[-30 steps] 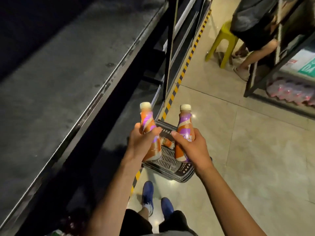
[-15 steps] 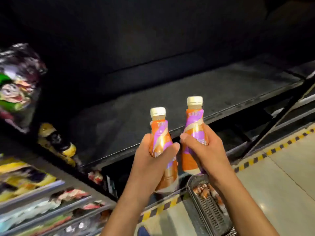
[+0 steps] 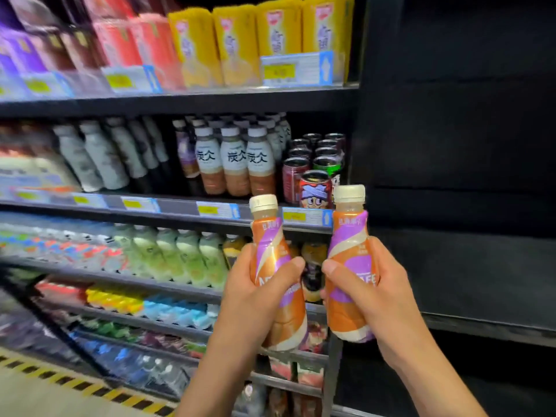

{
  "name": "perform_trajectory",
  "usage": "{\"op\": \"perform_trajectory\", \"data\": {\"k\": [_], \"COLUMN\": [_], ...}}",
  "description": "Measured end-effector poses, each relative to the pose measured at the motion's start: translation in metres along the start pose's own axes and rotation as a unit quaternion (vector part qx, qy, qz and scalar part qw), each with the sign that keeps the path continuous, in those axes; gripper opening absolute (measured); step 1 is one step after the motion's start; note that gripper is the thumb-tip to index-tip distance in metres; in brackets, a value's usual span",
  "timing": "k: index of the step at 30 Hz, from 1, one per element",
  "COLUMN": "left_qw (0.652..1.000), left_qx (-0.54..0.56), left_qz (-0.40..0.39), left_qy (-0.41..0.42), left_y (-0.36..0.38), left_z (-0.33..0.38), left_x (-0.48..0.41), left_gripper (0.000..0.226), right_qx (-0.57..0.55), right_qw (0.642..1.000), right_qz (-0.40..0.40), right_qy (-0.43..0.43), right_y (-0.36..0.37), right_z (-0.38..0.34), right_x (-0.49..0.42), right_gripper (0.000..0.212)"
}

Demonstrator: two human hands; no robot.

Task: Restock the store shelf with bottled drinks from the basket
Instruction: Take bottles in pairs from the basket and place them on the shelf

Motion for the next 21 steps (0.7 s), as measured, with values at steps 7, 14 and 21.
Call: {"op": "perform_trajectory", "data": {"k": [7,14,21], "left_qw": [0.999,0.999,0.999], "left_qx": [0.013,0.018,0.027], "left_qz": [0.029,0.014,-0.01], "left_qy": [0.02,0.031,0.029], "left_y": [-0.146,-0.233,-0.268], "left_z": [-0.011,-0.025,-0.033], "left_x": [-0.022,-0.071,-0.143], "left_gripper": [0.03,0.03,0.034], "right_qx": [-0.016,0.001,0.073], "right_qw": [0.999,1.0,0.997], "right_qz": [-0.029,0.003,0.03], "right_qy": [-0.012,-0.027,-0.028], "right_y": [0.15,0.241,0.287], "right_z": [0.023,0.043,0.053], "right_x": [-0.004,-0.03,-0.084], "right_gripper": [0.019,0.023,0.03]}}
Point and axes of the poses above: each hand's wrist, its own x-axis away from the middle knuckle, its own y-axis out of the palm, z = x × y, the point moved 10 cm from there along -x, towards the middle knuckle, and after that the axes turned 11 degrees about -x, right-handed, at the moved point
